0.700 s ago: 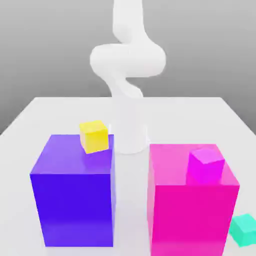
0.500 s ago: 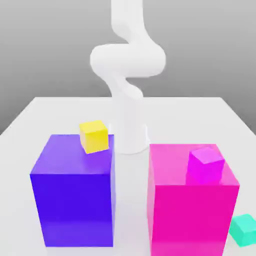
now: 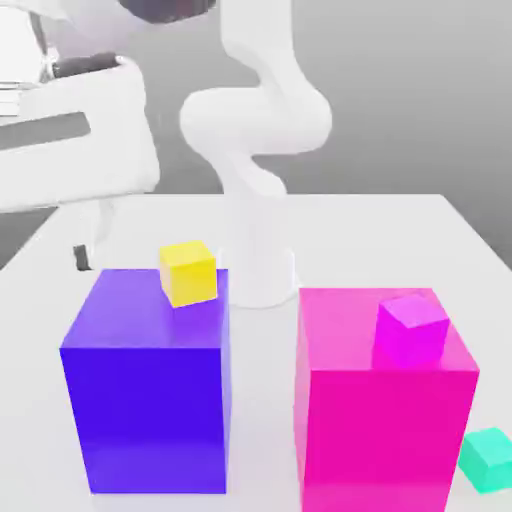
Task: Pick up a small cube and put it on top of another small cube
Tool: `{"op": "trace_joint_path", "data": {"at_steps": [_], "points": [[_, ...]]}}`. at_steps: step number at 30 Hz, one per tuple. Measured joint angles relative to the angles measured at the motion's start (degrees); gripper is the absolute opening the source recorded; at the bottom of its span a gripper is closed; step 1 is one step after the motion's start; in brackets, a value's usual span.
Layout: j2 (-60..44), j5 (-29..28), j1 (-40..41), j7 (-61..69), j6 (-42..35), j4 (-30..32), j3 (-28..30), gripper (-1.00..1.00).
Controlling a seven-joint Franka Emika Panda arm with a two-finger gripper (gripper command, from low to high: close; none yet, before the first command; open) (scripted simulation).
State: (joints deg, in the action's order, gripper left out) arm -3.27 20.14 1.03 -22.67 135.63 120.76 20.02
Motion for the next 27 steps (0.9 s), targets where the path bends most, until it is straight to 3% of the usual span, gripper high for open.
{"op": "trace_joint_path", "data": {"at_steps": [7,15,19,20,27], "points": [[-13.34,2.38,4.05,4.57,2.11,-2.99,1.13,0.0],[-26.69,0.72,8.3,7.16,5.85,-6.01,3.41,0.0],[-34.81,3.25,11.31,9.37,11.18,-8.09,0.57,0.0],[-35.91,3.75,11.74,9.71,11.96,-8.37,0.06,-1.0],[-35.37,3.33,11.63,9.7,11.67,-8.25,0.19,-1.0]]}}
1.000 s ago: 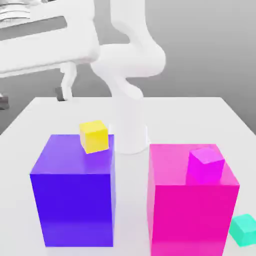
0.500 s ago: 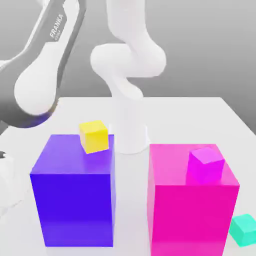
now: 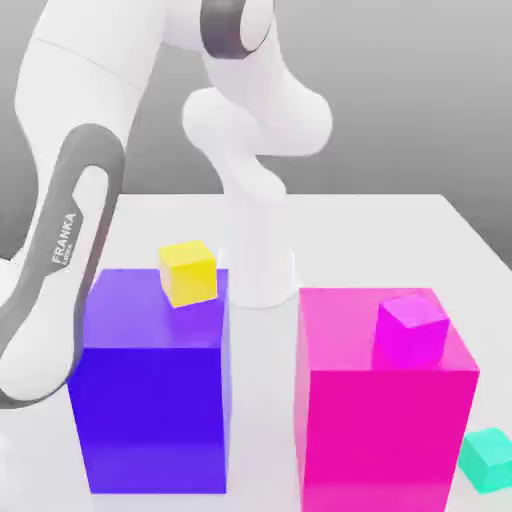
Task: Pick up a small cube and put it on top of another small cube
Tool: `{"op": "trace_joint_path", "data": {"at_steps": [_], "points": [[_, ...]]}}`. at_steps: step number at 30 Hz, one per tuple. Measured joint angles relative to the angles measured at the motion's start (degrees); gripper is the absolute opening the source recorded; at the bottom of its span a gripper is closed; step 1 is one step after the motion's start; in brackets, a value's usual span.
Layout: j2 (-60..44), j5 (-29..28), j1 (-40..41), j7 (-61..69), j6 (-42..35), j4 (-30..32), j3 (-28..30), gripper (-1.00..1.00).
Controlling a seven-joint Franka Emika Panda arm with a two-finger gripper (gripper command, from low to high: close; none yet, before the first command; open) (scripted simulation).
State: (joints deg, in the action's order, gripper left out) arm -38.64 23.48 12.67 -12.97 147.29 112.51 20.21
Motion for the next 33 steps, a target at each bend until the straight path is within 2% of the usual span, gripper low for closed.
{"op": "trace_joint_path", "data": {"at_steps": [4,10,14,19,25,27,29,30,33], "points": [[6.93,-2.79,-2.75,-2.11,-5.46,1.85,2.38,-1.0],[16.15,-3.3,-9.98,-2.97,-14.0,4.39,-2.83,-1.0],[23.3,-5.64,-15.37,-4.71,-19.04,6.26,-6.26,-1.0],[33.18,-11.04,-22.8,-8.38,-24.57,8.83,-11.0,-1.0],[45.57,-20.28,-31.22,-14.71,-30.6,12.06,-16.33,-1.0],[47.77,-22.64,-32.03,-16.35,-30.39,13.79,-17.96,-1.0],[46.94,-23.19,-32.2,-16.71,-26.6,16.57,-18.37,-1.0],[46.19,-23.23,-32.22,-16.71,-24.37,18.05,-18.45,1.0],[46.19,-23.23,-32.22,-16.71,-24.37,18.05,-18.45,1.0]]}}
